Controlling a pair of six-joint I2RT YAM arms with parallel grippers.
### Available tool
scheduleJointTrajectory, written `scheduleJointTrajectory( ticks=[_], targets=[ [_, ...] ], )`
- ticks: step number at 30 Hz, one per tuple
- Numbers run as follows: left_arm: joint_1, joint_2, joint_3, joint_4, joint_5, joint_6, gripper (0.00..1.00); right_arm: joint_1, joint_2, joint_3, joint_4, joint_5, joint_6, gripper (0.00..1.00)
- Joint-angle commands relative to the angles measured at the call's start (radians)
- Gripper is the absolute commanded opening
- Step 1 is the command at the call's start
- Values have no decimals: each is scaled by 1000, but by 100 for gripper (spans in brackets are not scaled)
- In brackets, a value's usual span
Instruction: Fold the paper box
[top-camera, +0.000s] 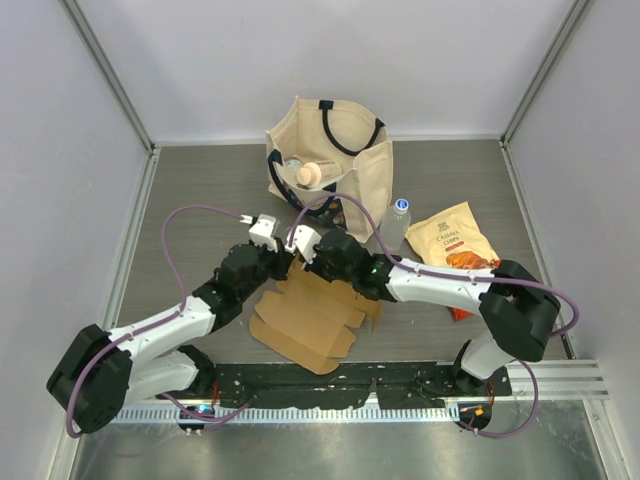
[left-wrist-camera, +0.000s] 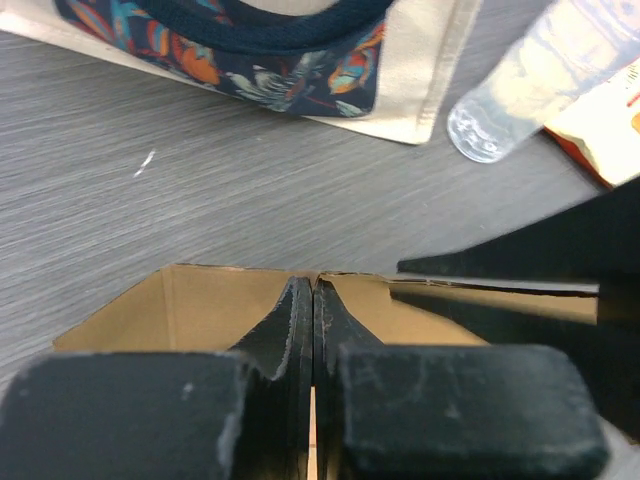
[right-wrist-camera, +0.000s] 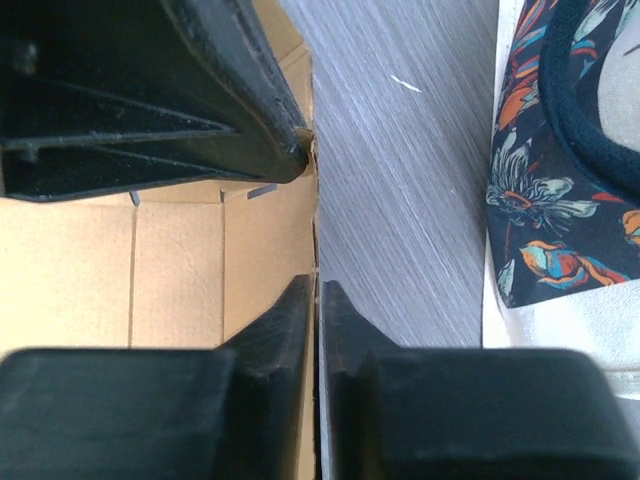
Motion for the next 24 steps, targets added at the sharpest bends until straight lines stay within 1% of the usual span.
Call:
scheduleJointTrajectory(
  ticks=[1, 2, 3, 4, 5, 6, 7, 8, 9, 10, 11, 12, 15, 16, 18, 19, 21, 22, 23, 24],
  targets=[
    [-2, 36, 18, 72, -141, 2, 0, -2, 22, 101, -17, 53, 27, 33],
    [-2, 47, 20, 78, -166, -6, 0, -3, 22, 114, -44, 82, 88, 38],
    [-2, 60, 20, 101, -227, -32, 0, -3, 20, 126, -95, 166, 135, 42],
    [-2, 78, 16, 117, -252, -44, 0, -5, 10, 163, -142, 197, 179, 46],
    [-2, 87, 11, 137, -273, -53, 0, -3, 0, 183, -248, 225, 287, 47],
    [-2, 93, 8, 172, -324, -67, 0, -3, -10, 200, -288, 275, 348, 48],
    [0, 104, -1, 186, -342, -98, 0, -6, -39, 233, -336, 305, 427, 53],
    [-2, 107, -6, 206, -361, -109, 0, -10, -53, 253, -438, 319, 499, 53],
    [-3, 110, -11, 239, -372, -118, 0, -10, -67, 272, -481, 329, 647, 53],
    [-3, 113, -17, 252, -396, -127, 0, -11, -96, 296, -518, 342, 716, 53],
    [-6, 116, -18, 264, -407, -129, 0, -10, -110, 307, -579, 354, 786, 55],
    [-9, 119, -20, 279, -418, -129, 0, -10, -122, 315, -601, 366, 962, 55],
    [-13, 115, -21, 284, -445, -124, 0, -10, -168, 300, -583, 342, 1232, 57],
    [-17, 110, -29, 287, -450, -122, 0, -10, -184, 278, -569, 334, 1423, 57],
    [-19, 98, -38, 301, -456, -122, 0, -10, -196, 252, -478, 305, 1550, 57],
    [-19, 95, -44, 305, -456, -121, 0, -8, -207, 228, -456, 322, 1694, 56],
    [-20, 87, -50, 315, -450, -116, 0, -6, -214, 182, -352, 354, 1823, 56],
    [-20, 83, -55, 318, -449, -115, 0, -6, -210, 150, -335, 363, 1885, 56],
    [-20, 80, -58, 321, -447, -115, 0, -5, -205, 134, -301, 371, 1998, 56],
    [-20, 77, -63, 331, -442, -116, 0, -3, -199, 125, -289, 382, 2041, 56]
  ],
)
